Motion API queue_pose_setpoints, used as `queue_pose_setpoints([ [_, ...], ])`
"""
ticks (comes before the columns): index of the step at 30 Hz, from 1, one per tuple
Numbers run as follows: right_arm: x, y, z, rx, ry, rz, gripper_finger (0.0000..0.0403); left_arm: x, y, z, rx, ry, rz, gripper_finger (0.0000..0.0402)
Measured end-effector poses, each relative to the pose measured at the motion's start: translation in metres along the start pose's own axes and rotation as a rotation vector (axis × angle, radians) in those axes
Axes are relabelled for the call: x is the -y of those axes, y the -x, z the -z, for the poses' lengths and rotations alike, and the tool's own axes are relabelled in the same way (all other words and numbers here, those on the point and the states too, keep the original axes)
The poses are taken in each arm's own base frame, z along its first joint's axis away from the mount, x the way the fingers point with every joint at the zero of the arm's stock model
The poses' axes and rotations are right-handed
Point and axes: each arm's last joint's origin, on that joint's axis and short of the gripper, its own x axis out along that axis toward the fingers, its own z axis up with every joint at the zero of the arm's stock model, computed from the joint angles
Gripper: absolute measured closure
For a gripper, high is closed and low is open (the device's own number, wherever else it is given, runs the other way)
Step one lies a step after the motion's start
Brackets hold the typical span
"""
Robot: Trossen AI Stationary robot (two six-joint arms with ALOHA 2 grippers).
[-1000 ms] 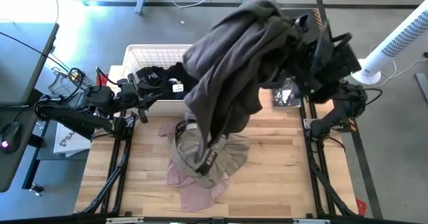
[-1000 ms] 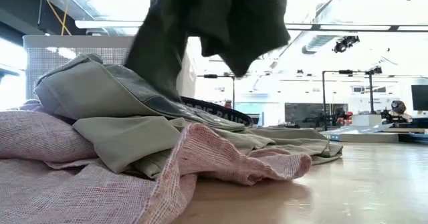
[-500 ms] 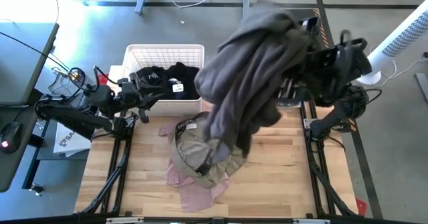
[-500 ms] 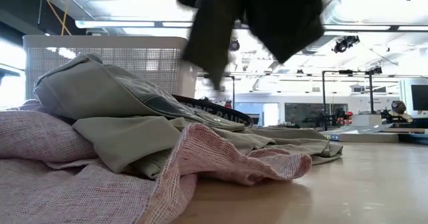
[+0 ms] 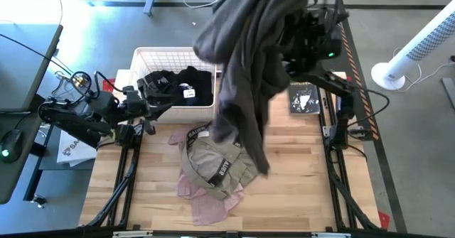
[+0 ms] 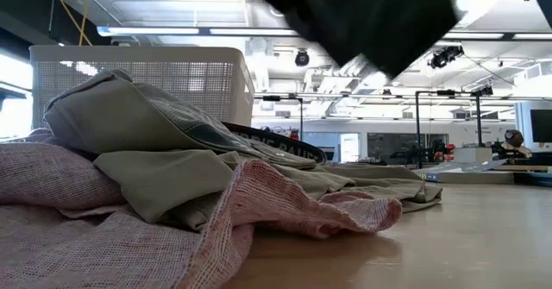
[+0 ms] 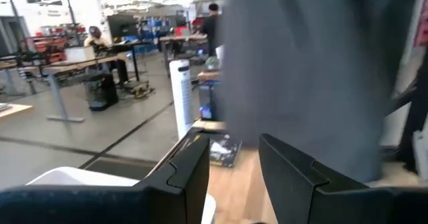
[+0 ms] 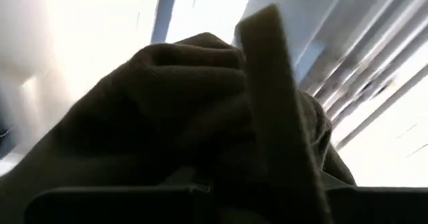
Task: Sort clothes
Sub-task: Put the gray hoodie into the white laundry bin
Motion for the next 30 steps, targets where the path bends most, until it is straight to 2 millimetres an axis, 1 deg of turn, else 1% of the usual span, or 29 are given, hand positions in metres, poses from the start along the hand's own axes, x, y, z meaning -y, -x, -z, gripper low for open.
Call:
queue_pose_setpoints([
  [1, 0.007, 0.005, 0.006, 0.032, 0.011, 0.025, 0.0344, 0.000, 0.003, -0.003, 0.011, 0.008, 0.009, 0.0273],
  [4, 0.024, 0.009, 0.027, -0.004, -0.019, 0.018, 0.0344, -0.001, 0.010, -0.013, 0.053, 0.036, 0.048, 0.0273],
  [7, 0.032, 0.014, 0.043, -0.041, -0.046, -0.021, 0.0344, -0.001, 0.015, -0.016, 0.076, 0.049, 0.086, 0.0273],
  [10, 0.027, 0.015, 0.055, -0.167, -0.083, -0.066, 0.0344, 0.000, 0.013, -0.015, 0.063, 0.009, 0.069, 0.0273],
  [13, 0.008, 0.014, 0.060, -0.272, -0.126, -0.166, 0.0344, 0.002, 0.009, -0.015, 0.059, -0.038, 0.002, 0.0273],
  [16, -0.021, 0.013, 0.055, -0.313, -0.134, -0.246, 0.0344, 0.009, -0.003, -0.016, 0.063, -0.126, -0.009, 0.0273],
  [19, -0.047, 0.011, 0.042, -0.315, -0.146, -0.291, 0.0344, 0.026, -0.025, -0.016, 0.147, -0.250, 0.028, 0.0273],
  [21, -0.059, 0.008, 0.030, -0.308, -0.153, -0.314, 0.0344, 0.036, -0.040, -0.018, 0.219, -0.340, 0.026, 0.0273],
  [23, -0.066, 0.006, 0.020, -0.321, -0.163, -0.329, 0.0344, 0.045, -0.053, -0.019, 0.278, -0.391, 0.014, 0.0273],
  [26, -0.075, 0.005, 0.010, -0.356, -0.192, -0.333, 0.0344, 0.052, -0.075, -0.017, 0.356, -0.369, 0.017, 0.0271],
  [28, -0.077, 0.004, 0.004, -0.355, -0.220, -0.326, 0.0344, 0.055, -0.091, -0.006, 0.338, -0.359, 0.091, 0.0263],
  [30, -0.079, 0.003, -0.001, -0.348, -0.244, -0.324, 0.0344, 0.055, -0.106, 0.007, 0.278, -0.310, 0.197, 0.0250],
])
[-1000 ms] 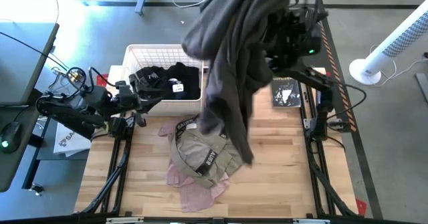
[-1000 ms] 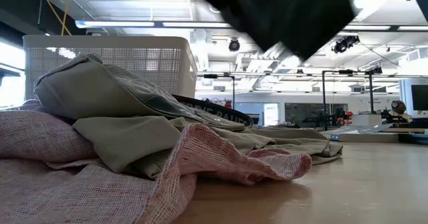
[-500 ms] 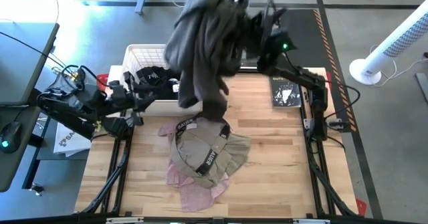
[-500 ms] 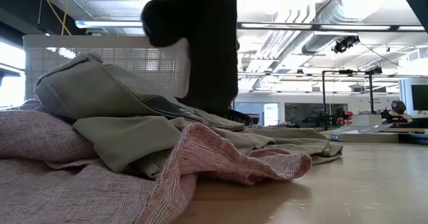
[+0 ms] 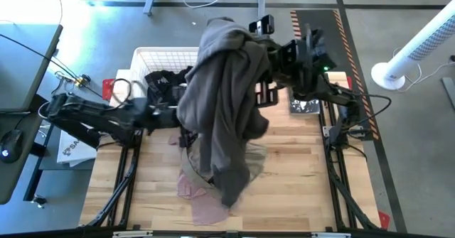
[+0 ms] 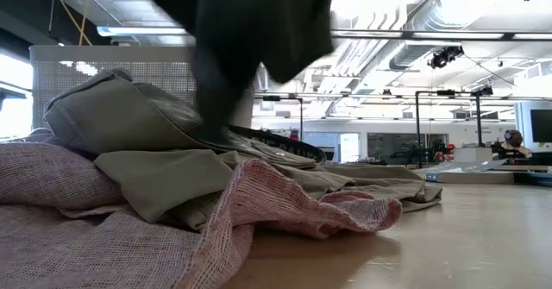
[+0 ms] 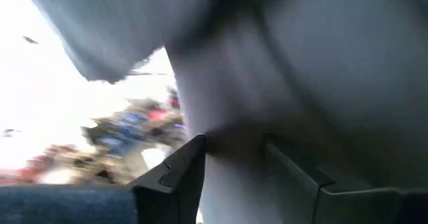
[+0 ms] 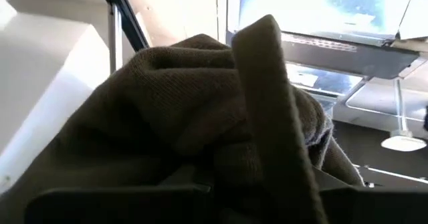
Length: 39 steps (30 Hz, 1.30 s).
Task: Sort clothes
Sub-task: Put the gray hoodie into the white laundry bin
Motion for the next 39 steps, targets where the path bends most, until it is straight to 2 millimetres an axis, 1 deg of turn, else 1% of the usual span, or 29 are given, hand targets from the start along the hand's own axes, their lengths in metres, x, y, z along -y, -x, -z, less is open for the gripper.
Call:
queue_pose_setpoints([
  [3, -0.002, 0.000, -0.007, 0.007, -0.026, -0.005, 0.0344, 0.000, -0.016, 0.021, -0.011, 0.145, 0.153, 0.0220],
  [5, -0.003, 0.001, -0.010, 0.000, -0.034, -0.008, 0.0344, 0.005, -0.028, 0.038, -0.022, 0.233, 0.259, 0.0196],
  [9, -0.002, 0.002, -0.011, -0.036, -0.032, -0.013, 0.0344, 0.020, -0.050, 0.068, 0.005, 0.421, 0.423, 0.0140],
  [12, -0.003, 0.002, -0.009, -0.057, -0.036, -0.015, 0.0344, 0.033, -0.071, 0.084, 0.058, 0.525, 0.566, 0.0105],
  [15, -0.003, 0.003, -0.005, -0.105, -0.032, -0.013, 0.0344, 0.048, -0.096, 0.088, 0.136, 0.601, 0.721, 0.0085],
  [17, -0.003, 0.003, -0.001, -0.145, -0.019, -0.005, 0.0344, 0.059, -0.111, 0.084, 0.205, 0.600, 0.792, 0.0081],
  [20, -0.004, 0.004, 0.004, -0.197, -0.037, -0.010, 0.0344, 0.075, -0.130, 0.076, 0.290, 0.581, 0.853, 0.0084],
  [23, -0.005, 0.008, 0.007, -0.297, -0.096, -0.020, 0.0345, 0.078, -0.138, 0.063, 0.381, 0.577, 0.916, 0.0099],
  [25, -0.005, 0.012, 0.006, -0.385, -0.106, 0.006, 0.0345, 0.074, -0.136, 0.055, 0.458, 0.566, 0.919, 0.0119],
  [27, -0.005, 0.017, 0.002, -0.470, -0.100, 0.075, 0.0345, 0.064, -0.131, 0.047, 0.499, 0.563, 0.892, 0.0149],
  [31, -0.004, 0.025, -0.011, -0.550, -0.068, 0.201, 0.0345, 0.028, -0.111, 0.031, 0.534, 0.568, 0.707, 0.0238],
  [34, -0.002, 0.027, -0.022, -0.538, -0.063, 0.216, 0.0345, 0.002, -0.089, 0.017, 0.546, 0.551, 0.589, 0.0322],
  [36, -0.001, 0.027, -0.023, -0.535, -0.050, 0.219, 0.0345, -0.017, -0.072, 0.002, 0.551, 0.516, 0.520, 0.0376],
  [37, 0.000, 0.027, -0.021, -0.541, -0.035, 0.228, 0.0345, -0.027, -0.064, -0.007, 0.543, 0.500, 0.480, 0.0387],
  [39, 0.004, 0.027, -0.014, -0.562, 0.000, 0.249, 0.0345, -0.047, -0.046, -0.026, 0.496, 0.466, 0.385, 0.0387],
])
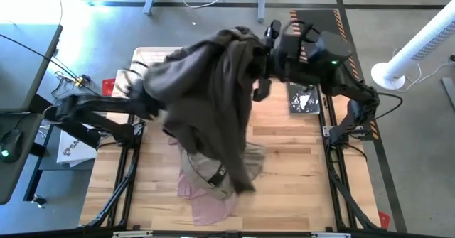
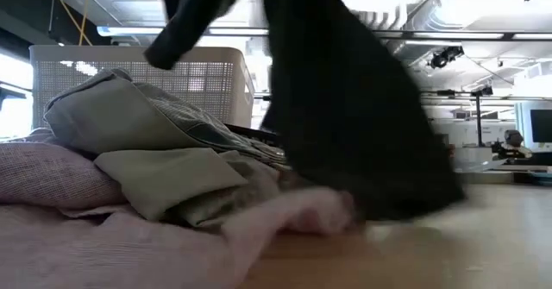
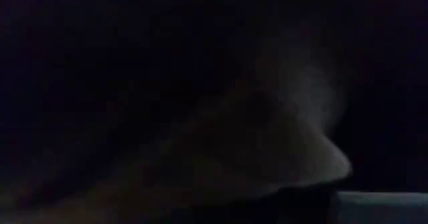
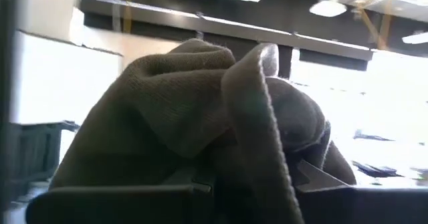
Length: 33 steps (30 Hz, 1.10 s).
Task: Sort clothes
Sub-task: Put the gray hoodie into the white laundry bin
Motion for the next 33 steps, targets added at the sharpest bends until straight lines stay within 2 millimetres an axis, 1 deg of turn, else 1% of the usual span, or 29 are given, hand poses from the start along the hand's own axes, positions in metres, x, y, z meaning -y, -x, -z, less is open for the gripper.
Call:
queue_pose_setpoints([
  [3, 0.009, -0.013, 0.014, -0.016, 0.053, 0.068, 0.0345, 0.001, 0.015, -0.046, -0.107, -0.148, -0.197, 0.0393],
  [5, 0.018, -0.023, 0.020, 0.024, 0.079, 0.110, 0.0345, 0.004, 0.023, -0.079, -0.157, -0.271, -0.340, 0.0396],
  [7, 0.030, -0.031, 0.022, 0.113, 0.087, 0.153, 0.0345, 0.009, 0.030, -0.114, -0.174, -0.392, -0.465, 0.0396],
  [10, 0.052, -0.037, 0.017, 0.312, 0.100, 0.185, 0.0345, 0.017, 0.037, -0.162, -0.194, -0.559, -0.608, 0.0398],
  [13, 0.075, -0.041, 0.020, 0.449, 0.115, 0.199, 0.0345, 0.021, 0.041, -0.195, -0.274, -0.707, -0.741, 0.0399],
  [15, 0.091, -0.048, 0.033, 0.442, 0.108, 0.223, 0.0345, 0.019, 0.043, -0.206, -0.365, -0.796, -0.848, 0.0400],
  [16, 0.099, -0.053, 0.042, 0.417, 0.097, 0.235, 0.0345, 0.017, 0.045, -0.208, -0.423, -0.836, -0.912, 0.0400],
  [18, 0.114, -0.065, 0.067, 0.326, 0.057, 0.248, 0.0345, 0.009, 0.049, -0.203, -0.558, -0.901, -1.028, 0.0400],
  [21, 0.132, -0.083, 0.114, 0.161, -0.023, 0.267, 0.0345, -0.005, 0.060, -0.188, -0.799, -0.959, -1.203, 0.0400],
  [24, 0.143, -0.098, 0.162, 0.006, -0.106, 0.265, 0.0345, -0.021, 0.079, -0.167, -1.023, -0.977, -1.347, 0.0400],
  [26, 0.147, -0.107, 0.195, -0.084, -0.155, 0.235, 0.0345, -0.030, 0.093, -0.157, -1.103, -0.955, -1.424, 0.0400],
  [29, 0.148, -0.115, 0.235, -0.196, -0.231, 0.172, 0.0345, -0.042, 0.116, -0.141, -1.169, -0.875, -1.501, 0.0400],
  [31, 0.148, -0.117, 0.255, -0.271, -0.268, 0.142, 0.0345, -0.050, 0.131, -0.127, -1.206, -0.784, -1.491, 0.0400],
  [33, 0.147, -0.118, 0.272, -0.352, -0.260, 0.138, 0.0339, -0.056, 0.145, -0.114, -1.225, -0.683, -1.464, 0.0400],
])
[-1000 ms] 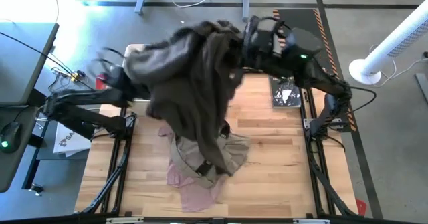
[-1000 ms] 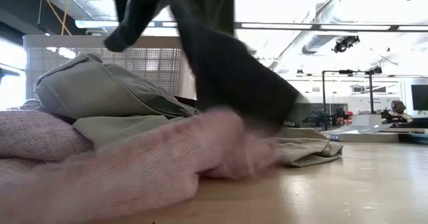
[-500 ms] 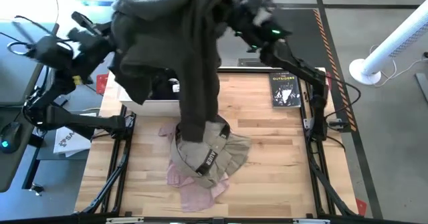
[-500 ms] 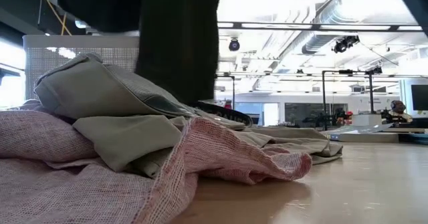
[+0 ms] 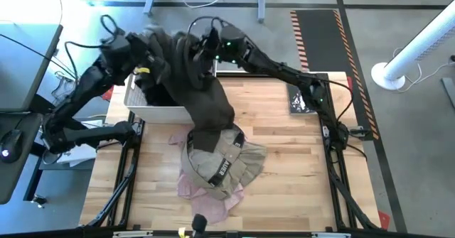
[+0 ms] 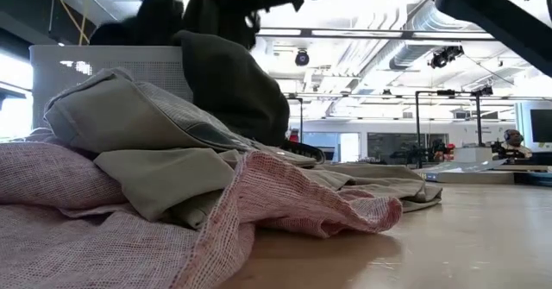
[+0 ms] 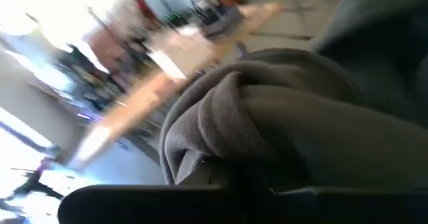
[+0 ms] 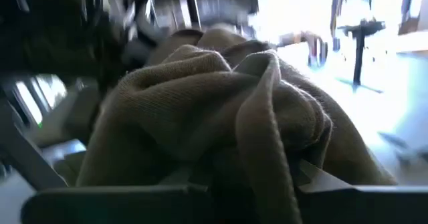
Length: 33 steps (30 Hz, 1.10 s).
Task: Sort clothes
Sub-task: Put the gray hoodie into the white laundry bin
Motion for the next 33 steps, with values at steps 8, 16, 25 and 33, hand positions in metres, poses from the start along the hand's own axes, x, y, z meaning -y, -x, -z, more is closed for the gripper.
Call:
queue_pose_setpoints([
  [8, -0.003, -0.002, 0.029, -0.232, 0.138, 0.021, 0.0300, 0.029, -0.026, 0.050, -0.200, 0.094, 0.171, 0.0375],
  [16, -0.003, 0.004, 0.045, -0.425, 0.186, 0.044, 0.0257, 0.033, -0.024, 0.069, -0.370, 0.068, 0.121, 0.0271],
  [25, -0.026, 0.030, 0.018, -0.460, 0.241, 0.033, 0.0167, 0.020, 0.003, 0.061, -0.319, 0.208, 0.131, 0.0201],
  [33, -0.071, 0.093, -0.022, -0.591, 0.314, 0.011, 0.0163, -0.001, 0.066, 0.063, -0.083, 0.458, 0.255, 0.0215],
])
